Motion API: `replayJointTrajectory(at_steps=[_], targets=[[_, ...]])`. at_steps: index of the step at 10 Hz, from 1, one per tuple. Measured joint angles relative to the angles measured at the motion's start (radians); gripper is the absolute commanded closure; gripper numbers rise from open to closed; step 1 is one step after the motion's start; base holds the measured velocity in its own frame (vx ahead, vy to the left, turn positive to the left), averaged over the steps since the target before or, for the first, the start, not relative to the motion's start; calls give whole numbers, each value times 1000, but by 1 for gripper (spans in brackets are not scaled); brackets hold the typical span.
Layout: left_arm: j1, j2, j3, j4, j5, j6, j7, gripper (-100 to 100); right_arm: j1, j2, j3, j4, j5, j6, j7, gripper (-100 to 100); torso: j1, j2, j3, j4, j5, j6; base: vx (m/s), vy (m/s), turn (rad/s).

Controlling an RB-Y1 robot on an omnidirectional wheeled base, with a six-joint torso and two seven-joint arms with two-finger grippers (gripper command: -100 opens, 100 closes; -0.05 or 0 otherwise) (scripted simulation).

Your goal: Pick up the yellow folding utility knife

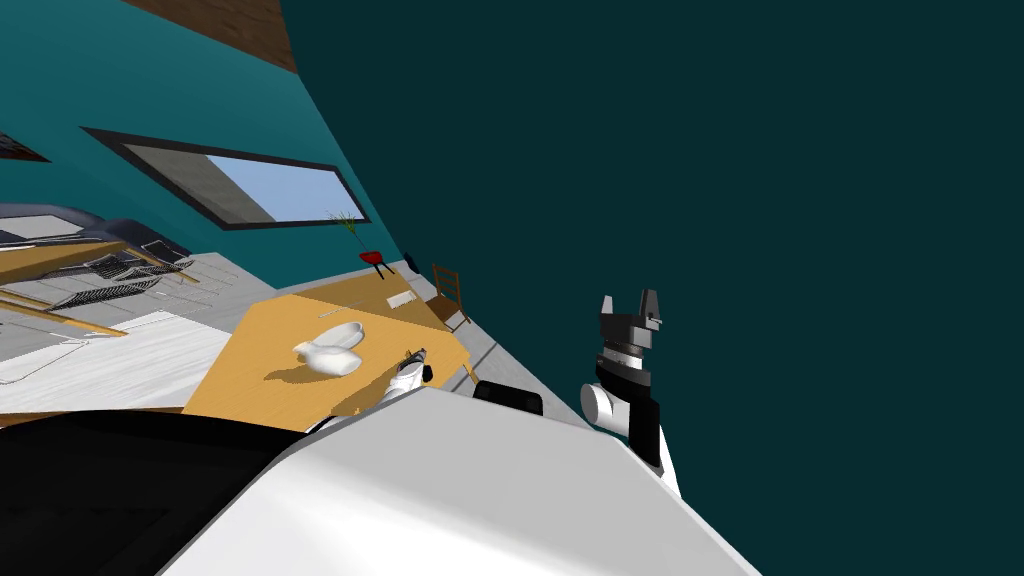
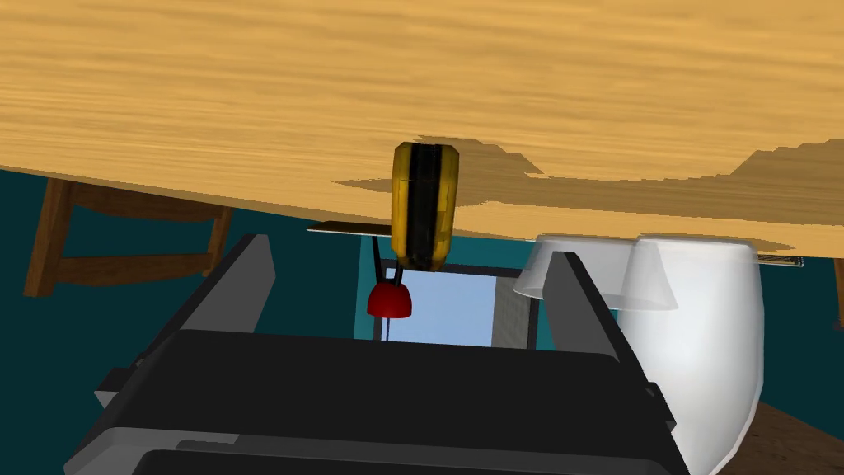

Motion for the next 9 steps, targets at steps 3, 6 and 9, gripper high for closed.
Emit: replayJointTrajectory(at_steps=[3,6,9], targets=[[60,19,-67,-52,85,65,31,-100,0,0,0,0,0,0,0,0,4,2,1,0,1,0,-21,64,-249],[105,38,-143,-75,140,136,92,-100,0,0,0,0,0,0,0,0,2,1,0,0,1,0,-8,38,-157],[154,55,-190,-129,225,190,97,-100,0,0,0,0,0,0,0,0,3,1,1,0,1,0,-20,43,-199]])
